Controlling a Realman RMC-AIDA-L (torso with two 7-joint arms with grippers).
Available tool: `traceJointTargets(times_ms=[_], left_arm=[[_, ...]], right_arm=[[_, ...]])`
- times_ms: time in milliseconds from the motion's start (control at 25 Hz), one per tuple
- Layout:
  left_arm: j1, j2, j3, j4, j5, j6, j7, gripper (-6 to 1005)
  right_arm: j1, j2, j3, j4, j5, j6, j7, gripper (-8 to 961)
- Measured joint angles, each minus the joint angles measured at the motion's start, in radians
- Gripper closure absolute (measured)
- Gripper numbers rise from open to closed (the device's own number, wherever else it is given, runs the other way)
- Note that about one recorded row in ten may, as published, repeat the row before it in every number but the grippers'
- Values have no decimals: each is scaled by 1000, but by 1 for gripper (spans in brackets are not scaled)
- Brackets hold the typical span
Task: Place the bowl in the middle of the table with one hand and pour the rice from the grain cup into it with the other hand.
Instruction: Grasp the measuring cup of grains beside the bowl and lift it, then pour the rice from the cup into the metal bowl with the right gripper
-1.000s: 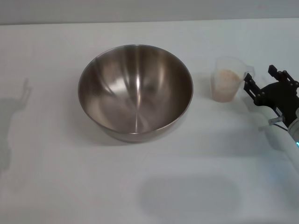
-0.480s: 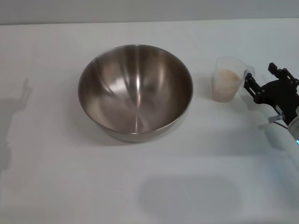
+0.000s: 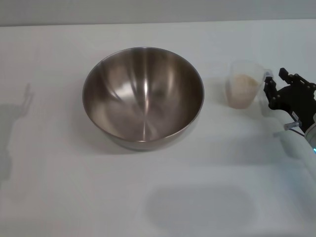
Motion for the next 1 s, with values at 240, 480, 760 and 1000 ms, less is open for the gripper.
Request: traceJointTargets(times_ms=[240,480,760,1000], left_arm=[[-1,0,4,0,-2,0,0,197],[0,0,4,0,0,-11,0,197],[-1,0,4,0,2,-17,0,197],[2,0,5,2,1,-18,0,197]], right_arm=[[-1,2,12,1,3,-2,-9,629],[-12,5,21,8,3,-34,-68,790],[-64,6,32,28,4,-181,-78,930],[-97,3,38,34,4,-439,-86,935]])
